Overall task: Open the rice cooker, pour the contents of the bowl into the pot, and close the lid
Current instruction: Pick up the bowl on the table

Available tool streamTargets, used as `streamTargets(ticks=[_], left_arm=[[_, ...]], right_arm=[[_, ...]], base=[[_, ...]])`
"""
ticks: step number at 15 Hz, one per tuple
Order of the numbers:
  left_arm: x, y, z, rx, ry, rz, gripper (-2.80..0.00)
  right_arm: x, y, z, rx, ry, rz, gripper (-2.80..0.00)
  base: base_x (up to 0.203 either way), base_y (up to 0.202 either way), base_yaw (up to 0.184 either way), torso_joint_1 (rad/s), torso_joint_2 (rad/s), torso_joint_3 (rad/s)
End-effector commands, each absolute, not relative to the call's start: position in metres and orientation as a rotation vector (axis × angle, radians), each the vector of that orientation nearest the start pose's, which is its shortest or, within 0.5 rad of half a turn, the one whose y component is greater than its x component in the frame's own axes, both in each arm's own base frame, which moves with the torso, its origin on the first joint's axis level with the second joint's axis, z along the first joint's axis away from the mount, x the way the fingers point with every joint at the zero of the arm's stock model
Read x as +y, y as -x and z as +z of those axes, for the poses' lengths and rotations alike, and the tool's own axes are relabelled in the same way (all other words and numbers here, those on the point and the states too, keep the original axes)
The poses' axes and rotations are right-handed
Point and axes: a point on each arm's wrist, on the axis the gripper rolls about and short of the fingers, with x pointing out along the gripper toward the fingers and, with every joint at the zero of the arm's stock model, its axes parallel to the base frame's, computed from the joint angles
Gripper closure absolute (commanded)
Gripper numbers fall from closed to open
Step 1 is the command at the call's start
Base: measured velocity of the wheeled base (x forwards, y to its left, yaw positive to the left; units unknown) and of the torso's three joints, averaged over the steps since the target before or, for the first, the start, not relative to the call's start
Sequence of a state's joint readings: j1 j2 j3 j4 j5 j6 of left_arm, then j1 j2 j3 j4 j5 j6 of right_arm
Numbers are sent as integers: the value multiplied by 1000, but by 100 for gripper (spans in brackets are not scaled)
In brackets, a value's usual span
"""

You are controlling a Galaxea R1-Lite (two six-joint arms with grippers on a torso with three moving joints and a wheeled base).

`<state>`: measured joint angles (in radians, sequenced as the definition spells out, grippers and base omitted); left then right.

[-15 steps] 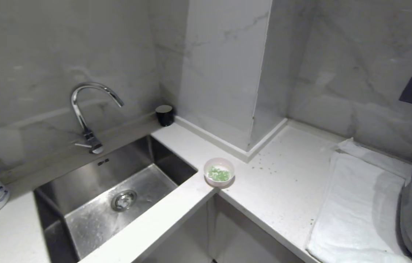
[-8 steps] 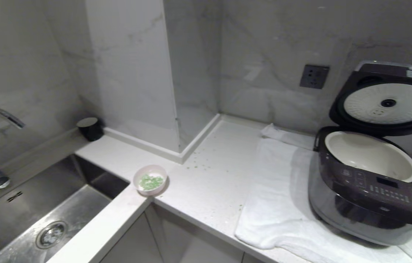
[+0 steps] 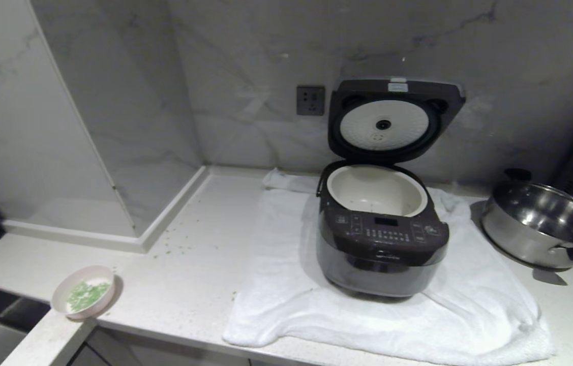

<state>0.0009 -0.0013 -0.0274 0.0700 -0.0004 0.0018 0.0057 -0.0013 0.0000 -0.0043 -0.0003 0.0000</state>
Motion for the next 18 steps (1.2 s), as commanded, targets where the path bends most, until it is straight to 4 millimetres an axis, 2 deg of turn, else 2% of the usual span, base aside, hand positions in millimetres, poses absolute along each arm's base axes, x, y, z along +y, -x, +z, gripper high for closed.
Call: streamTargets(ticks=[1,12,18], left_arm=[[0,25,76,41,-2,2,0],[0,25,76,41,0,2,0],[0,25,76,41,-2,2,0]], right_arm=[[0,23,76,-3,0,6,0],[0,23,76,-3,0,6,0],[0,23,76,-3,0,6,0]], base=[[-1,4,-119,2,3,0],[5,0,-6,0,1,0],[189,0,2,5,3,1]])
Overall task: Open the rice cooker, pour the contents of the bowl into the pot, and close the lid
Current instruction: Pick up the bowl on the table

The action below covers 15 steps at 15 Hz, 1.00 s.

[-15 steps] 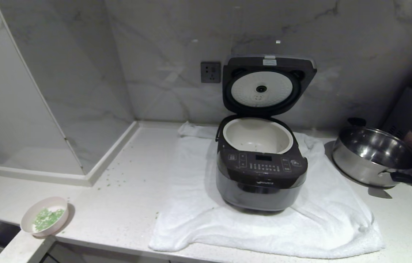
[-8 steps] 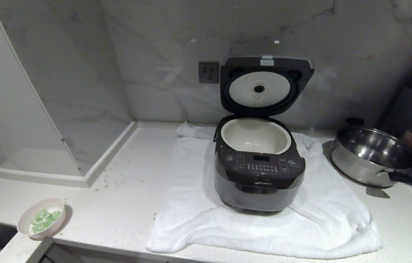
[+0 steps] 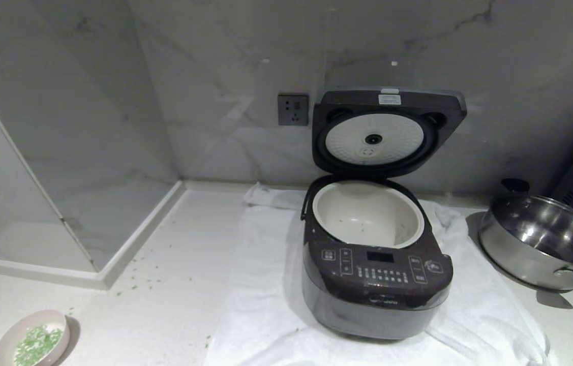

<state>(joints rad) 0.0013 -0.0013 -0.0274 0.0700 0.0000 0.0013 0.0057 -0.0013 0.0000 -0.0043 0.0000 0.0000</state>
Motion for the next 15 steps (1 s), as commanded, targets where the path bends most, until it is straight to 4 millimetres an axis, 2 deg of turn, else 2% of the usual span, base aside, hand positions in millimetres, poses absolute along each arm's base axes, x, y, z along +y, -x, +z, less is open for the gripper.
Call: streamTargets(ticks=[1,3,11,13,15], left_arm=[[0,25,76,41,-1,2,0],[0,25,76,41,0,2,0],[0,26,77,37,3,2,0],[0,27,93,17,10,-4,0],[0,15,111,116,28,-6,0]], right_arm=[[0,23,76,-3,0,6,0],[0,23,76,-3,0,6,0],[0,23,76,-3,0,6,0],[0,23,76,-3,0,6,0],[0,23,76,-3,0,6,0]], base=[[199,0,2,-2,2,3],[150,0,3,7,8,-1],[0,0,0,0,0,0],[0,0,0,0,0,0],[0,0,0,0,0,0]])
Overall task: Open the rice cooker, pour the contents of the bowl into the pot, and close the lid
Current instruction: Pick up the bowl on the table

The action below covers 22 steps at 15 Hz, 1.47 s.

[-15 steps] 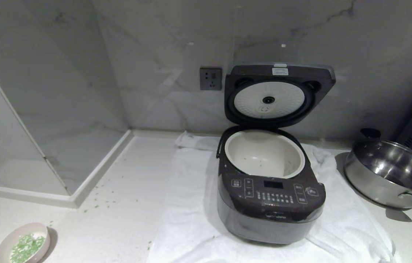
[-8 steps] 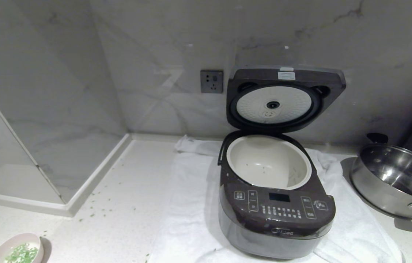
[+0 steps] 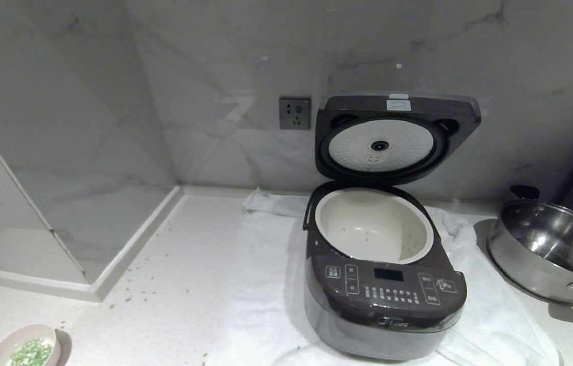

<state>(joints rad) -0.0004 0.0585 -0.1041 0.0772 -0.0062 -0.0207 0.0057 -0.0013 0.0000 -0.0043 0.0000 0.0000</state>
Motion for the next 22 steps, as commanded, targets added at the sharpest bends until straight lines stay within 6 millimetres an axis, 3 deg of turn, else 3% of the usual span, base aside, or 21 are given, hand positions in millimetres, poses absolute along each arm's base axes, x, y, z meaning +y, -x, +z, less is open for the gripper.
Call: streamTargets(ticks=[1,4,8,10,12,15,18,22], left_arm=[[0,5,121,181,39,-4,0],[1,-30,141,366,53,38,0],[12,-91,151,640,48,224,0],[25,-119,175,664,44,322,0],[34,-126,184,792,29,354,0],[47,-141,174,930,44,370,0],[77,-142,160,1049,8,397,0],[112,-153,131,1170,111,335,0]], right_arm=[[0,23,76,-3,0,6,0],[0,23,76,-3,0,6,0],[0,23,76,-3,0,6,0],[0,23,76,-3,1,6,0],[0,23,76,-3,0,6,0],[0,23,76,-3,0,6,0],[0,23,76,-3,0,6,0],[0,23,76,-3,0,6,0]], base=[[0,0,0,0,0,0],[0,0,0,0,0,0],[0,0,0,0,0,0],[0,0,0,0,0,0],[0,0,0,0,0,0],[0,0,0,0,0,0],[0,0,0,0,0,0],[0,0,0,0,0,0]])
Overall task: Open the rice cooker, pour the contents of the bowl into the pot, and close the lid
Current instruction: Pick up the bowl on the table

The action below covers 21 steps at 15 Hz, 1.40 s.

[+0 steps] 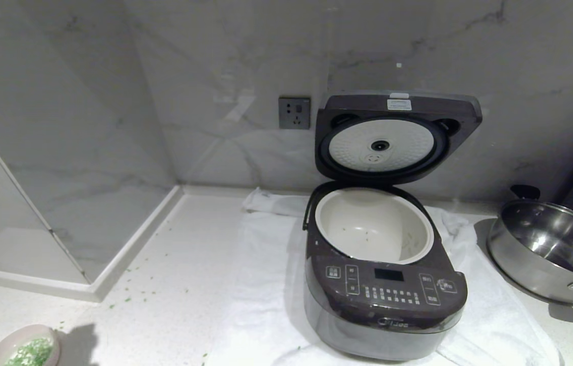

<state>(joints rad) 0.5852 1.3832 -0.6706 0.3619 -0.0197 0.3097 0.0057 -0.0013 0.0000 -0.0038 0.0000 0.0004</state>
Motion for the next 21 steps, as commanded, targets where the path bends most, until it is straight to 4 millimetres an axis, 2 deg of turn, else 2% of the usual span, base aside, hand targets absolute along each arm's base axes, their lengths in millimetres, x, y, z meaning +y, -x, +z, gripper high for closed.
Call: streamTargets(ticks=[1,3,7,8,12,17,21], left_arm=[[119,-154,127,1177,124,332,0],[125,-159,118,1209,146,321,0],[153,-167,109,1201,194,391,0],[157,-167,108,1201,202,400,-280],[180,-169,105,1195,246,449,-280],[193,-176,68,1285,360,383,-280],[199,-184,44,1286,387,385,-280]], right_arm=[[0,23,76,-3,0,6,0],[0,23,76,-3,0,6,0],[0,23,76,-3,0,6,0],[0,23,76,-3,0,6,0],[0,23,76,-3,0,6,0],[0,23,76,-3,0,6,0],[0,23,76,-3,0,6,0]], base=[[0,0,0,0,0,0],[0,0,0,0,0,0],[0,0,0,0,0,0],[0,0,0,0,0,0],[0,0,0,0,0,0],[0,0,0,0,0,0],[0,0,0,0,0,0]])
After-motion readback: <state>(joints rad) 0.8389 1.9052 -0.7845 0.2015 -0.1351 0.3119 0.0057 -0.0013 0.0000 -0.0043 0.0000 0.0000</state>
